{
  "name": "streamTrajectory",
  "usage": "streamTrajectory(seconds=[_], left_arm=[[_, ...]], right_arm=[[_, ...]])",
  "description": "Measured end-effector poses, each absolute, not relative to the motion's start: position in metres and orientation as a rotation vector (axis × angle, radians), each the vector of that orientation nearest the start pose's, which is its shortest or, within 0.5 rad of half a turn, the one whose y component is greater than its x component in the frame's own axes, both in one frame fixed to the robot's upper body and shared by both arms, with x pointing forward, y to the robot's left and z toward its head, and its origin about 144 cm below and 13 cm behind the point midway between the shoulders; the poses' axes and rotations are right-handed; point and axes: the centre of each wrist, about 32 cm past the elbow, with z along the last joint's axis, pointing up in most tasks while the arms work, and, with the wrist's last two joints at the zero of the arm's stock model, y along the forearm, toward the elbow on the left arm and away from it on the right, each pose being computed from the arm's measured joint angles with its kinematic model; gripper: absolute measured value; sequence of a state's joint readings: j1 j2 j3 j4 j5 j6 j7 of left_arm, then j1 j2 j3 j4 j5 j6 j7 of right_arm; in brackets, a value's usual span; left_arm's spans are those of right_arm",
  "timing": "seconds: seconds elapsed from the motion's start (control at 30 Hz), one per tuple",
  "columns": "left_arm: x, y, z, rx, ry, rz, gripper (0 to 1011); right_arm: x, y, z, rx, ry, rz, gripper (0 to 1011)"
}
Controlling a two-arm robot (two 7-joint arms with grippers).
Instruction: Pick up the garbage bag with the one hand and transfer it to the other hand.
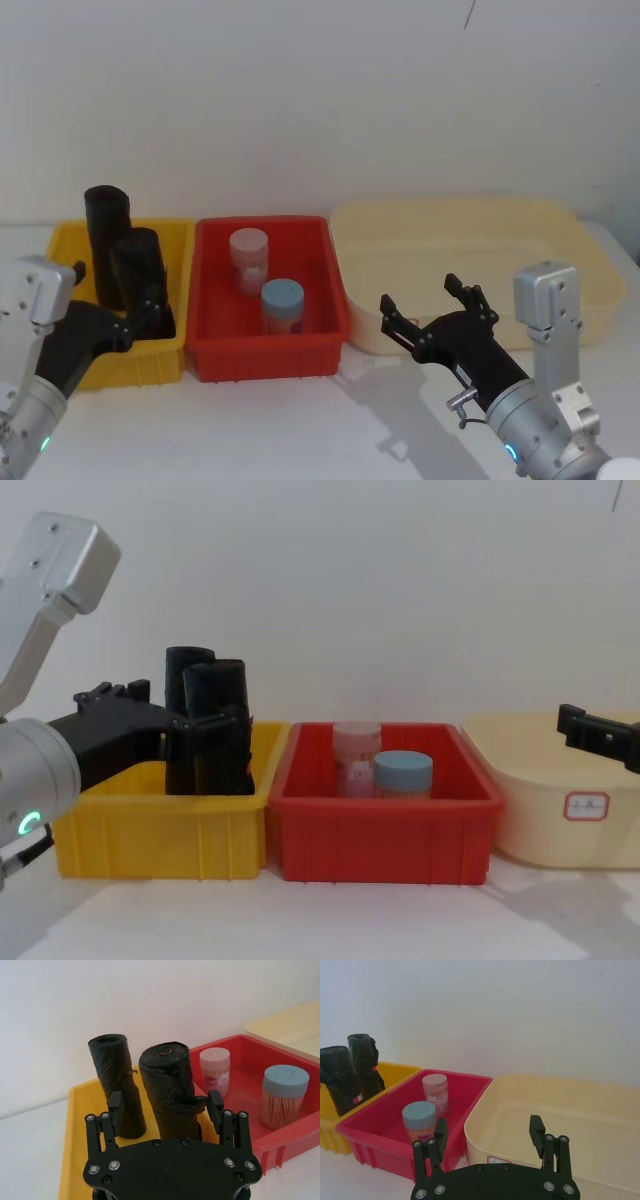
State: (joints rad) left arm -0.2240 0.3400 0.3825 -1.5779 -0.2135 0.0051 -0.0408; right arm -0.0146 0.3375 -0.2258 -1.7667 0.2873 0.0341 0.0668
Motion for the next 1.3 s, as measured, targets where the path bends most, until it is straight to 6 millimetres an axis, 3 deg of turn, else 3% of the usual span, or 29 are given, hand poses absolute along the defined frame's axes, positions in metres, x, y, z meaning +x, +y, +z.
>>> streamTrajectory(seconds=[0.77, 0.97, 1.3], left_arm=[[0.542, 0.206, 1.191, 0.015, -0.218, 1.092, 1001], [0.55, 0.203, 1.188, 0.007, -0.211, 1.084, 886], [0.557, 0.2, 1.183, -0.012, -0.197, 1.07, 586]], right_arm=[[0.443, -0.237, 1.189, 0.026, -0.075, -1.23, 1001], [0.443, -0.237, 1.189, 0.026, -0.075, -1.229, 1001], [0.443, -0.237, 1.189, 0.026, -0.075, -1.229, 1001]])
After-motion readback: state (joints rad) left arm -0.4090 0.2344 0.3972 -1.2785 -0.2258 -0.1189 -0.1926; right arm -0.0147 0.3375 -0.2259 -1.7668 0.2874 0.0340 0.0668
